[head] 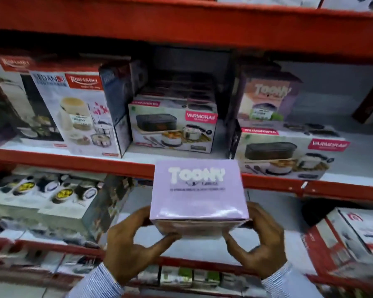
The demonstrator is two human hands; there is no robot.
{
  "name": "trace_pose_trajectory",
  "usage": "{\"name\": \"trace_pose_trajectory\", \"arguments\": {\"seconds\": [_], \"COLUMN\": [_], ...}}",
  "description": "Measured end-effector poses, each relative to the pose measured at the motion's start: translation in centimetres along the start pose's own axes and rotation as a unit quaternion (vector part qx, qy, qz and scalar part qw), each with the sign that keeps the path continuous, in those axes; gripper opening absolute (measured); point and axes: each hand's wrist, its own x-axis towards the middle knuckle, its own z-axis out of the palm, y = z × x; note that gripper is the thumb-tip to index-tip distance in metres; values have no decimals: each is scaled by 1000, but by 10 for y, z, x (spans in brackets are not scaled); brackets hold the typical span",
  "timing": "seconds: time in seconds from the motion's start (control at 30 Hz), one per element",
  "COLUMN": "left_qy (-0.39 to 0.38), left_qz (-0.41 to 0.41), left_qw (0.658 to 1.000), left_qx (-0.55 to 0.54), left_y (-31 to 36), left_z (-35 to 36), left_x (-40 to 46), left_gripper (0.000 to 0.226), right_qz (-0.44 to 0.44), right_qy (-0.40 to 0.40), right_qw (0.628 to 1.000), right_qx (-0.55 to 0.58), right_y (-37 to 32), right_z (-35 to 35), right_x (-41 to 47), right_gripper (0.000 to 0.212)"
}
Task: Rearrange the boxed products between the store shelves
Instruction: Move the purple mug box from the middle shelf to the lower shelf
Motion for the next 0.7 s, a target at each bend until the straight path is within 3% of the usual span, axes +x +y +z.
{"name": "trace_pose_trajectory", "arguments": {"seconds": [0.1, 0.17, 0.4, 0.63, 0.7], "left_qy": [-75, -119, -199, -227, -197], "left_qz": [-114, -175, -284, -331, -349], "left_qw": [990, 977, 938, 915, 915], "left_qx": [-25, -17, 9, 34, 46], "left_y": [-30, -51, -111, -120, -108], "left_z": [26, 46, 111, 110, 100], "left_x": [-25, -35, -40, -55, -52], "left_gripper": [54, 51, 46, 61, 65], "right_qz": [91, 158, 318, 346, 329], "right_qy": [-60, -87, -122, -131, -109], "right_qw": [993, 982, 939, 928, 937], "right_qx": [50, 55, 45, 55, 45], "right_y": [38, 61, 115, 124, 118], "right_z": [15, 28, 67, 67, 55], "right_x": [-35, -51, -69, -84, -83], "right_gripper": [54, 50, 47, 53, 52]}}
